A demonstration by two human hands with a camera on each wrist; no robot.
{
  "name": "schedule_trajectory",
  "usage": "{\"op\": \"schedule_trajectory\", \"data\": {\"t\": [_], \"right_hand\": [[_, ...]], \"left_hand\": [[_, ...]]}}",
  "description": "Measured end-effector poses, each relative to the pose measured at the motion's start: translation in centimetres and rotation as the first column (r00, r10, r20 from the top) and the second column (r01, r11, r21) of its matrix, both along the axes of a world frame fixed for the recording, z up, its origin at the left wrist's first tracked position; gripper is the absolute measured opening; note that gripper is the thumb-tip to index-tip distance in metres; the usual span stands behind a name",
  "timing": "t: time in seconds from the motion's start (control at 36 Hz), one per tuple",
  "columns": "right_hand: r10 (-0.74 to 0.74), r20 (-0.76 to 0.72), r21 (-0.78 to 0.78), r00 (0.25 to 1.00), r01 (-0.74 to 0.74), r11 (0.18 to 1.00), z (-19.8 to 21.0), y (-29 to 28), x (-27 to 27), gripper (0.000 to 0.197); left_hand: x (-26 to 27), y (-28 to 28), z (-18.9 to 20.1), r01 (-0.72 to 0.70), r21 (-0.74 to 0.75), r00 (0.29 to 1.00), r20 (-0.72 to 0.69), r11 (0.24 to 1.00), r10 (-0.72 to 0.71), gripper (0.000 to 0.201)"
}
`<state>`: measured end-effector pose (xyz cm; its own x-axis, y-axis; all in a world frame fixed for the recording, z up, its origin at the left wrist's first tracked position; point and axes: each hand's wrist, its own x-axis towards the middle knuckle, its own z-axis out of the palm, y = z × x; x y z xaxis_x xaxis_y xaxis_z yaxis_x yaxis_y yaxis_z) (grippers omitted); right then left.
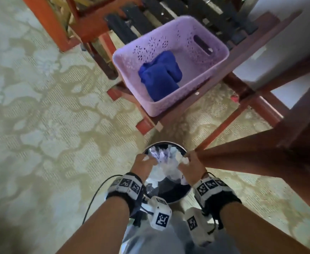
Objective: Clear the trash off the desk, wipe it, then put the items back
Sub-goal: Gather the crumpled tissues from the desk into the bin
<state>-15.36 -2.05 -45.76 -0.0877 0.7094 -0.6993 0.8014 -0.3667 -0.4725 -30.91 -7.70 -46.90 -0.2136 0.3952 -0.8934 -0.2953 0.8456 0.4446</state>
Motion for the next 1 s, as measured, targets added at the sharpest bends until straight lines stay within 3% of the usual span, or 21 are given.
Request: {"op": "schedule_trajectory", "data": {"t": [0.08, 0.17, 0.25, 0.28, 0.42, 0.5, 0.61, 0.69, 0.75, 0.86, 1.0], "right_hand": [[0.031, 0.054, 0.105, 0.998, -0.037, 0.994, -3.9, -0.2, 0.4, 0.031], [0.131, 0.083, 0.008, 0.988, -0.132, 0.991, -5.7, -0.9, 0.8, 0.038], [0.307, 0.054, -0.023, 0.950, -0.306, 0.952, -6.0, -2.0, 1.4, 0.074], [0.326, 0.024, -0.029, 0.945, -0.325, 0.945, -5.6, -2.4, 1.5, 0.078], [0.216, -0.157, 0.011, 0.964, -0.217, 0.976, -4.3, -3.6, 3.1, 0.066], [0.280, -0.187, 0.082, 0.942, -0.269, 0.960, -4.1, -4.5, 3.7, 0.072], [0.549, -0.054, 0.135, 0.834, -0.539, 0.832, -4.9, -5.3, 2.8, 0.070], [0.705, 0.106, 0.003, 0.701, -0.709, 0.705, -5.8, -5.1, 2.2, 0.062], [0.729, 0.130, -0.050, 0.672, -0.730, 0.682, -5.9, -4.7, 1.9, 0.059], [0.608, 0.067, -0.084, 0.791, -0.603, 0.793, -3.5, -3.4, 2.0, 0.058], [0.441, 0.022, -0.029, 0.897, -0.440, 0.897, 2.2, -3.0, 2.5, 0.058]], "left_hand": [[0.8, 0.0, -2.8, 0.030, 0.052, 0.999, 0.015, 0.998, -0.031, 0.045], [1.1, -0.5, -3.8, 0.119, 0.012, 0.992, 0.033, 0.993, -0.120, 0.055], [1.4, -1.3, -3.4, 0.252, 0.001, 0.967, 0.044, 0.968, -0.252, 0.067], [1.4, -1.7, -3.1, 0.281, 0.010, 0.959, 0.040, 0.960, -0.281, 0.067], [1.3, -3.1, -1.1, 0.330, 0.009, 0.942, 0.059, 0.944, -0.330, 0.053], [1.6, -3.1, -0.1, 0.402, -0.007, 0.912, 0.091, 0.916, -0.400, 0.049], [2.6, -2.6, -0.4, 0.299, 0.006, 0.943, 0.150, 0.954, -0.296, 0.048], [3.3, -2.3, -0.9, 0.373, 0.055, 0.914, 0.149, 0.926, -0.377, 0.051], [3.3, -2.2, -1.1, 0.327, 0.041, 0.938, 0.105, 0.944, -0.329, 0.053], [2.0, -2.4, -0.1, 0.311, 0.036, 0.950, 0.024, 0.950, -0.312, 0.051], [0.0, -3.0, 6.0, 0.340, 0.031, 0.936, -0.110, 0.940, -0.335, 0.042]]}}
